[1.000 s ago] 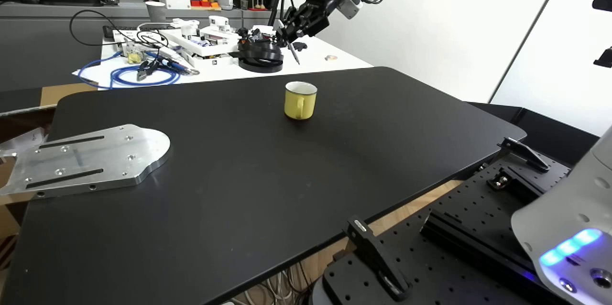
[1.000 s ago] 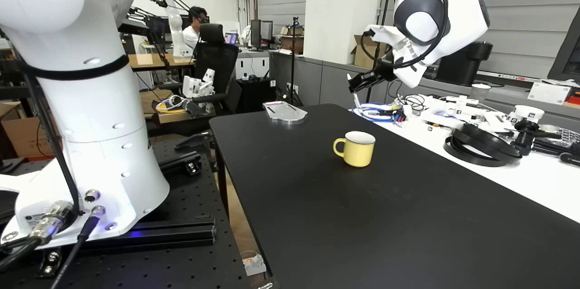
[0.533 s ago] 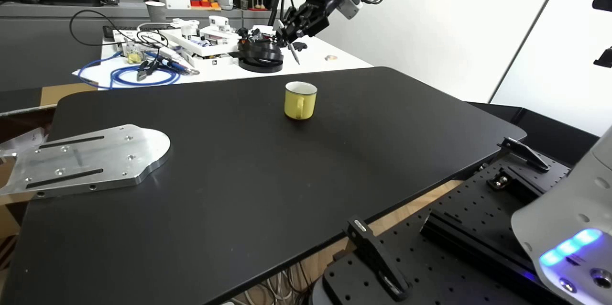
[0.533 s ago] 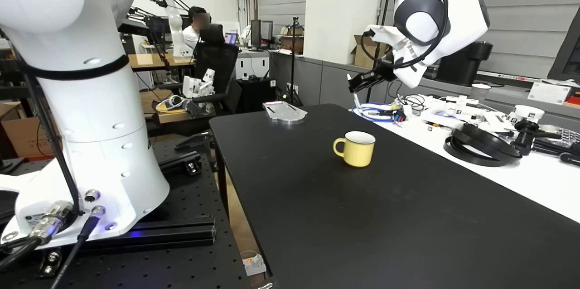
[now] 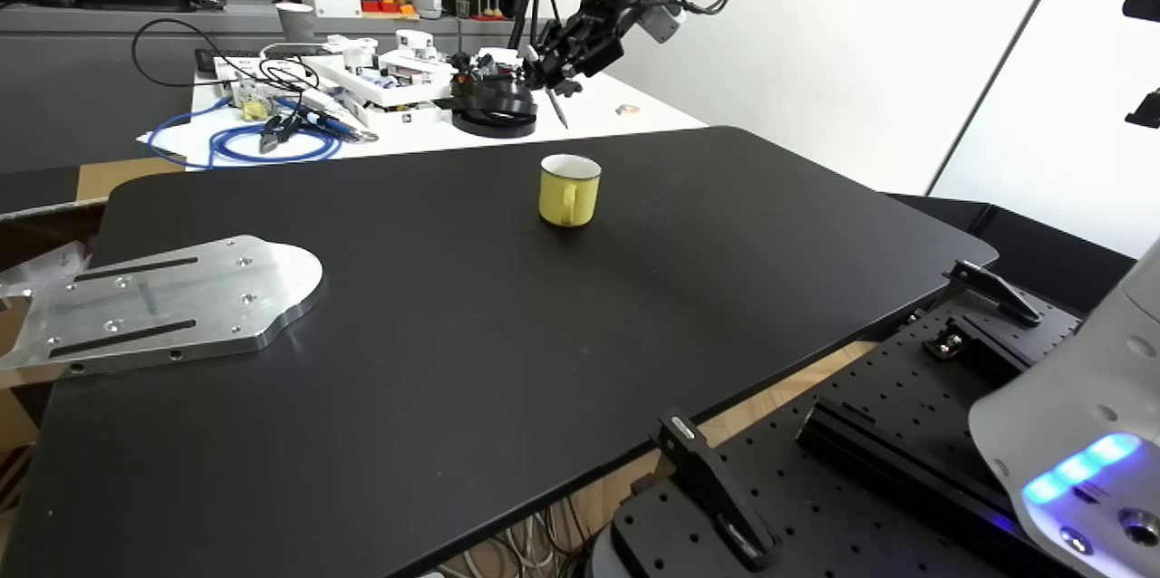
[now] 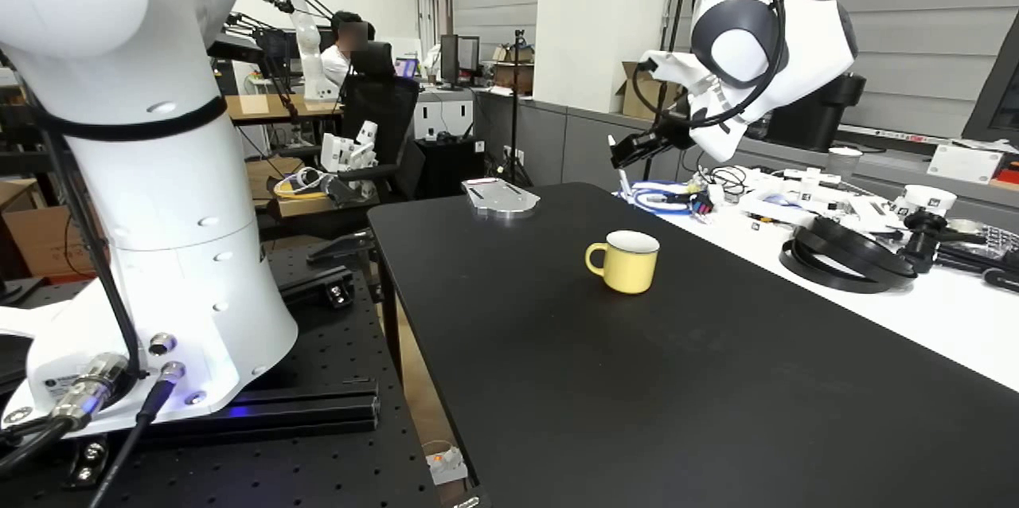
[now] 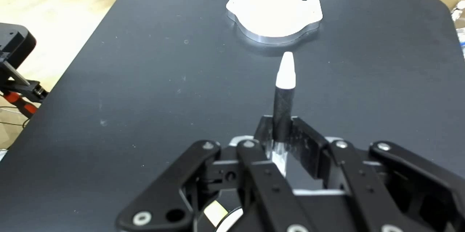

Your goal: Put the pen in the yellow cup

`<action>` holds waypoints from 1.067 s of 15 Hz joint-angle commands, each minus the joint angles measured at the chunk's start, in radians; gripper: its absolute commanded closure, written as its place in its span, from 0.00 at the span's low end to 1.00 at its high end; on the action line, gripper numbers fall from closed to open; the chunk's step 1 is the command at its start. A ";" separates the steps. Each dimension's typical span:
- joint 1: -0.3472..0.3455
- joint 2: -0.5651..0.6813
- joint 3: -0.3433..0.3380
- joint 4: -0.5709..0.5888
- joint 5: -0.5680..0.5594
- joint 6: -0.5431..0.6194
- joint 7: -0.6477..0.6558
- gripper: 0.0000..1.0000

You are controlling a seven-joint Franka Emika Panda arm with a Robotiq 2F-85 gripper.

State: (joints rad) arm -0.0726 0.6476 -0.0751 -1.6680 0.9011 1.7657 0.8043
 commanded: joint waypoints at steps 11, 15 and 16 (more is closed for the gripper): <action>-0.028 0.132 0.002 0.091 0.020 -0.012 -0.055 0.95; -0.035 0.176 0.007 0.117 0.034 0.000 -0.077 0.95; -0.035 0.186 0.007 0.123 0.038 0.005 -0.082 0.95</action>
State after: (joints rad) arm -0.0950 0.7888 -0.0751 -1.5987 0.9147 1.7754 0.7290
